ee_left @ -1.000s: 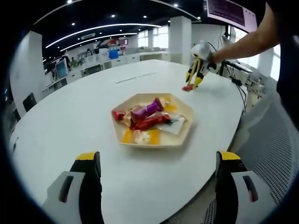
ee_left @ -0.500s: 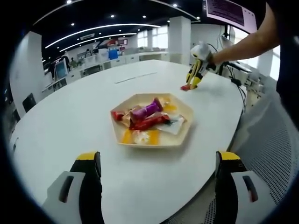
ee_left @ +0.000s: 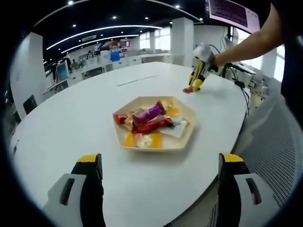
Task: Place the target food into the container with the food tongs after gripping and lifting it, then release it inside without dropping or visibly crushing the food.
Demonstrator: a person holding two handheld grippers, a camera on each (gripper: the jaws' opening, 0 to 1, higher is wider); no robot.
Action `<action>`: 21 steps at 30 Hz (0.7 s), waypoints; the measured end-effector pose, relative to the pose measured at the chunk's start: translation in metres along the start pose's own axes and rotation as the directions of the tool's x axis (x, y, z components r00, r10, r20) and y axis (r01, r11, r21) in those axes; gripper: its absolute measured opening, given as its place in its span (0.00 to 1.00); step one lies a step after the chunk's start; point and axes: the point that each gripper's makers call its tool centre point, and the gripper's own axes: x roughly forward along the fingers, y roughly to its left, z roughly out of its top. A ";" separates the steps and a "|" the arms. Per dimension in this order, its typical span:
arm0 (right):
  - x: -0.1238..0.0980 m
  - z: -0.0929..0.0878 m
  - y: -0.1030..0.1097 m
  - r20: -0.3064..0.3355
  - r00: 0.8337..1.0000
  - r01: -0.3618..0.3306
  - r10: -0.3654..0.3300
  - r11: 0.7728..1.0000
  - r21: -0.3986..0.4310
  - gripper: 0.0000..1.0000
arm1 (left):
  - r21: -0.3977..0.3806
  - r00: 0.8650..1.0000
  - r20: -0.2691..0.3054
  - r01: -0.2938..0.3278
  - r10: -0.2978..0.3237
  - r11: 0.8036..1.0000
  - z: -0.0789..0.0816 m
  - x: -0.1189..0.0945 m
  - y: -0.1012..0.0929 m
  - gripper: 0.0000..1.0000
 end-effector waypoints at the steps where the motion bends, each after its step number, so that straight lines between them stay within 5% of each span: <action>1: -0.001 0.000 -0.002 -0.003 1.000 0.009 -0.008 1.000 0.016 0.24 | 0.000 1.000 0.003 0.000 0.000 1.000 0.000 0.000 0.000 0.98; 21: -0.054 0.051 -0.011 0.038 0.996 0.085 -0.085 0.996 -0.011 0.24 | -0.014 0.999 0.048 0.015 -0.014 1.000 0.008 -0.001 -0.001 0.99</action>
